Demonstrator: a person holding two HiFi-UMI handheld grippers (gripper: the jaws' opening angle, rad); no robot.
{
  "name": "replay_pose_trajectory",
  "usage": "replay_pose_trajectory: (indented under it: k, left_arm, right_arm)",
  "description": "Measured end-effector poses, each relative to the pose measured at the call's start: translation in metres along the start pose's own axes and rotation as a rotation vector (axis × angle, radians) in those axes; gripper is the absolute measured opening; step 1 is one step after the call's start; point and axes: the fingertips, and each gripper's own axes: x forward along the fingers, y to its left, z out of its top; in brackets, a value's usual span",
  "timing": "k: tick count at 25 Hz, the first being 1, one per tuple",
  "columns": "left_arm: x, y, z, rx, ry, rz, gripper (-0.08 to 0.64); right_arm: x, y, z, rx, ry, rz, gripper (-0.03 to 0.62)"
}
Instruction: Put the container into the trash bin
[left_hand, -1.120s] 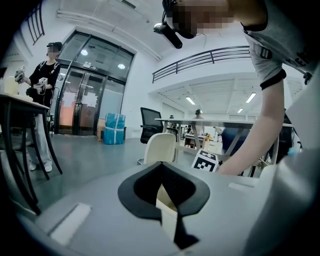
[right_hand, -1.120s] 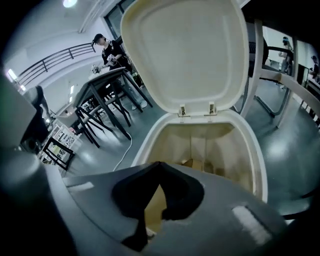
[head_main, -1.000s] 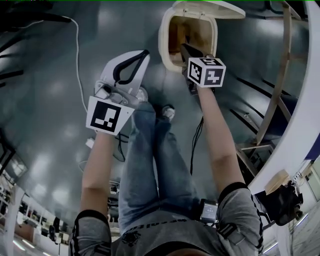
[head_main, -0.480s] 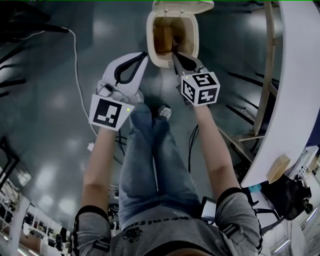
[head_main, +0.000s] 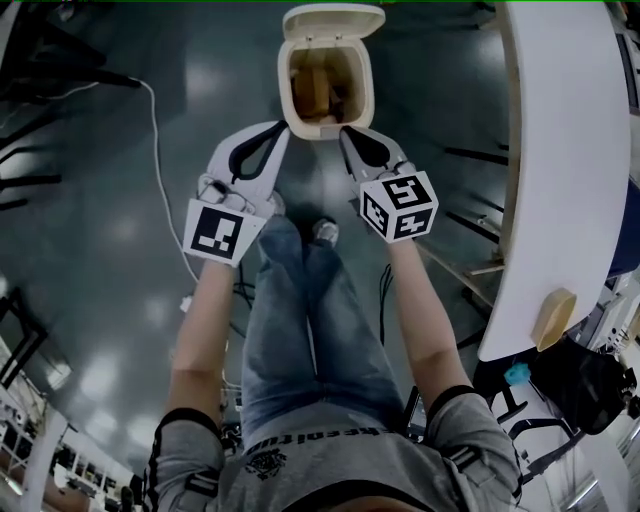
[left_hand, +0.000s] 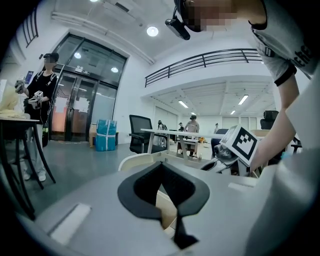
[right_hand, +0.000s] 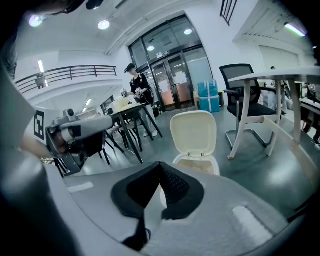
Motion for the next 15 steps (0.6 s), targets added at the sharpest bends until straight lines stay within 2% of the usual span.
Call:
replay_pose_trajectory:
  k: [15]
  left_arm:
    - [-0.021,-0.032,0.070,0.020,-0.038,0.023,0.003]
  right_arm:
    - [-0.089,0.037,0.065,-0.004,-0.156,0.003,0.003]
